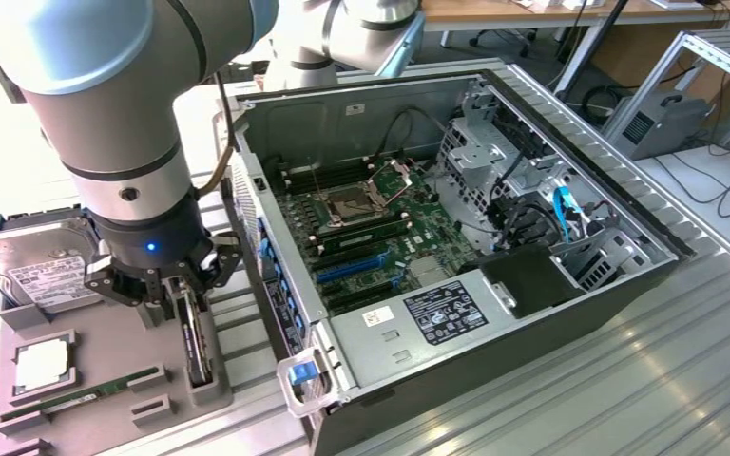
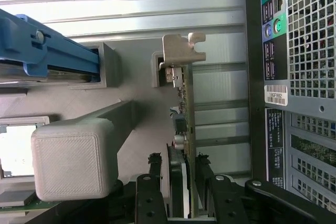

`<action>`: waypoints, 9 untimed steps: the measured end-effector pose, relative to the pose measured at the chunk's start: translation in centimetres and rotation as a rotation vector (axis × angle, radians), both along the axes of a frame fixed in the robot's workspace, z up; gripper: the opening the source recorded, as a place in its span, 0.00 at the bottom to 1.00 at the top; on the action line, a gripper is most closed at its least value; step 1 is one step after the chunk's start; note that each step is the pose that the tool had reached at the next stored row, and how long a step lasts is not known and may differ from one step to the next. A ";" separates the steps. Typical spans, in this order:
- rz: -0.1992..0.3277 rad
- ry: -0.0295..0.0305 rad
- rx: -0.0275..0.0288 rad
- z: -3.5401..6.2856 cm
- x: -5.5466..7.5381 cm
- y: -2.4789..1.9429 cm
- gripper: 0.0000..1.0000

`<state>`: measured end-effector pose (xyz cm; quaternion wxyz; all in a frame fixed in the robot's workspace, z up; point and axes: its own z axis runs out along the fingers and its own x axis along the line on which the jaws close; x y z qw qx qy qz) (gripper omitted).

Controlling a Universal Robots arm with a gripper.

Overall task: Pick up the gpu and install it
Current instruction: 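Pick up the gpu and move the gpu toward the slot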

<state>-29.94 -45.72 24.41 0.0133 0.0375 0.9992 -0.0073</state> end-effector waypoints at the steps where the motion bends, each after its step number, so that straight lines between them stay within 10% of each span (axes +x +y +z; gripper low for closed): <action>1: 0.000 -0.0001 0.0001 0.00 0.0 0.00 0.39; 9: 0.000 -0.0001 0.0002 -0.01 0.0 0.00 0.38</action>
